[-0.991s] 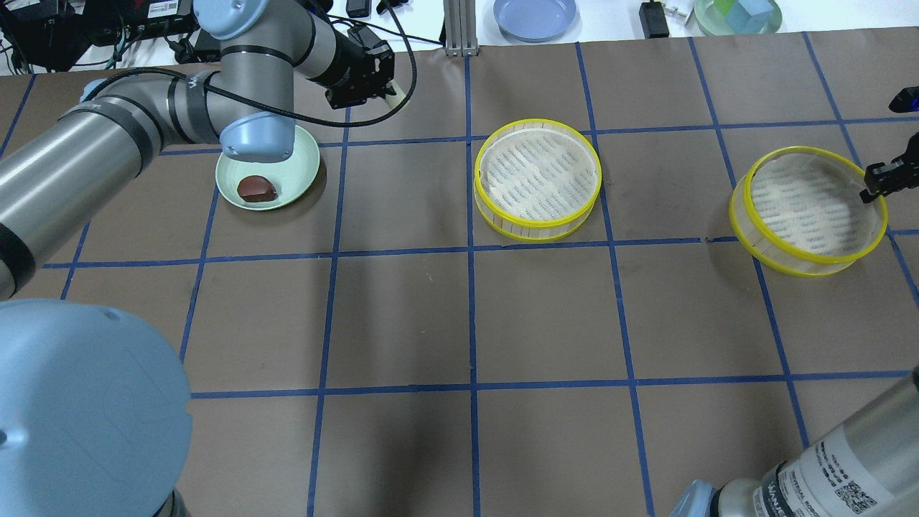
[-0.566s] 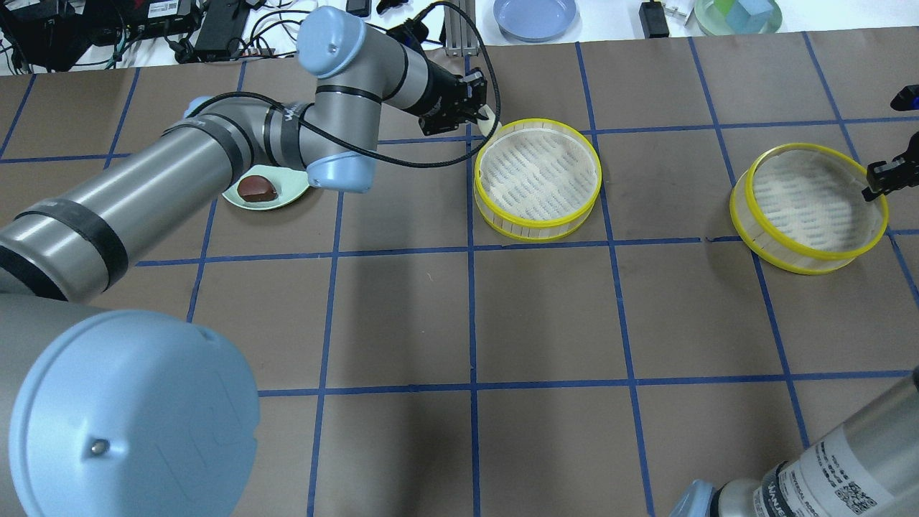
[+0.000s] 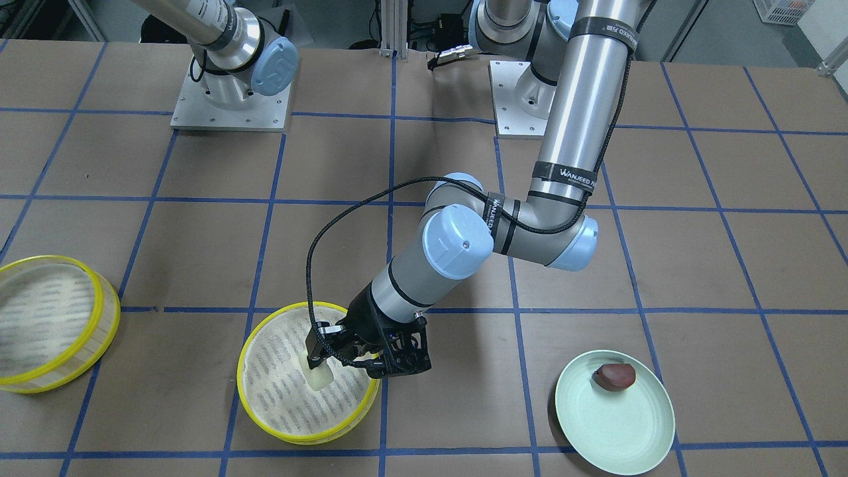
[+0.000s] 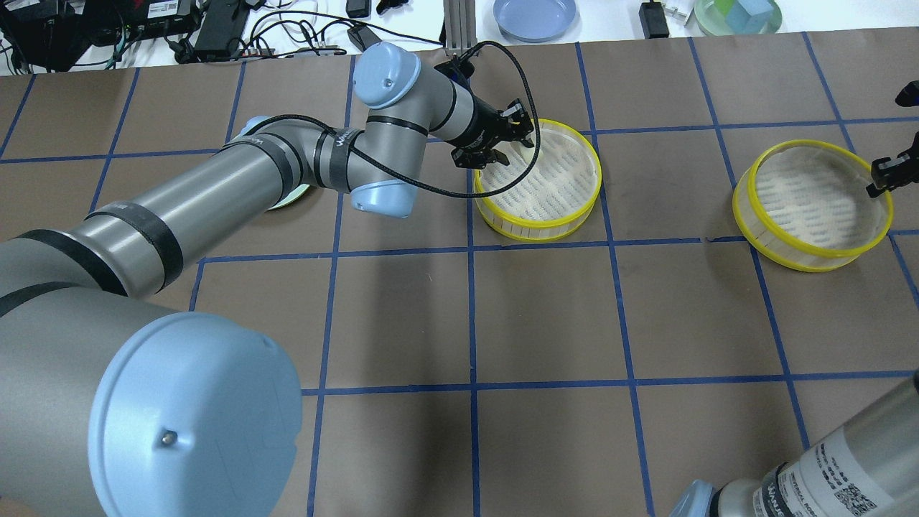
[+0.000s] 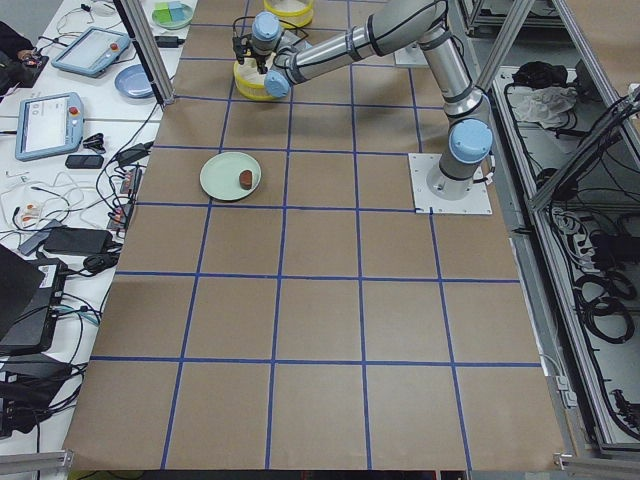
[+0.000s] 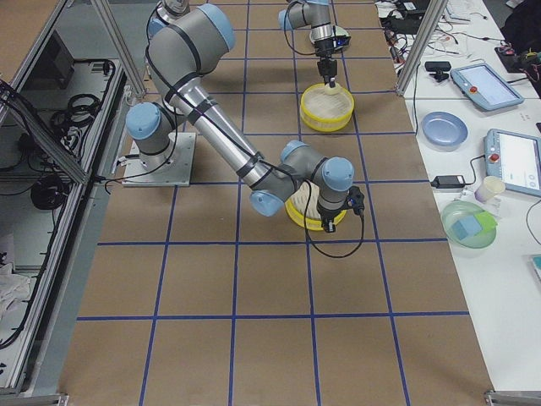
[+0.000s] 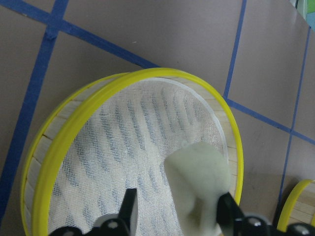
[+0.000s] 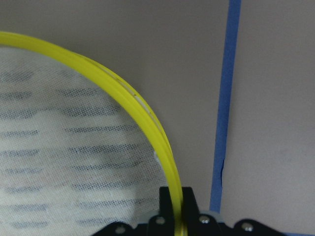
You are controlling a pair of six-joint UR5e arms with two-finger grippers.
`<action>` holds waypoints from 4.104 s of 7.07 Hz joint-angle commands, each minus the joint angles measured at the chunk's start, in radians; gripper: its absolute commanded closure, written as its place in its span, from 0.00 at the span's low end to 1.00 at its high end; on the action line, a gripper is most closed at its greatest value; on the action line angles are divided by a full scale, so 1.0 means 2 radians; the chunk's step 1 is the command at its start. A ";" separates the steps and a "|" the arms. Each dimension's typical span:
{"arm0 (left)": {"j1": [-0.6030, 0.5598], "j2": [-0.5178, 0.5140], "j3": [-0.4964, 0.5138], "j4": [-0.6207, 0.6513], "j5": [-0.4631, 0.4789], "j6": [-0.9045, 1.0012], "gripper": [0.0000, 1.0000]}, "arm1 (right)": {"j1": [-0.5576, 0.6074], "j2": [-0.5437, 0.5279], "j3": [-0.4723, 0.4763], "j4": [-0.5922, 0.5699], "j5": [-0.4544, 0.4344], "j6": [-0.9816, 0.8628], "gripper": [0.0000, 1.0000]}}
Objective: Stack buns with steamer
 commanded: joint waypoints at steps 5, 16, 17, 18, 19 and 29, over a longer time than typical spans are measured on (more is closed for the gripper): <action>0.008 0.002 -0.001 -0.005 0.088 0.059 0.00 | 0.006 -0.031 0.002 0.012 -0.004 0.016 1.00; 0.247 0.080 -0.026 -0.241 0.222 0.501 0.00 | 0.323 -0.110 0.010 0.082 -0.017 0.483 1.00; 0.250 0.056 -0.027 -0.214 0.223 0.518 0.00 | 0.330 -0.090 0.010 0.063 -0.017 0.490 1.00; 0.251 0.036 -0.028 -0.180 0.224 0.535 0.00 | 0.332 -0.086 0.010 0.059 -0.015 0.507 1.00; 0.252 0.022 -0.027 -0.159 0.222 0.532 0.00 | 0.335 -0.084 0.010 0.062 -0.018 0.525 1.00; 0.252 0.040 -0.029 -0.159 0.223 0.519 1.00 | 0.364 -0.051 0.011 0.025 -0.043 0.560 1.00</action>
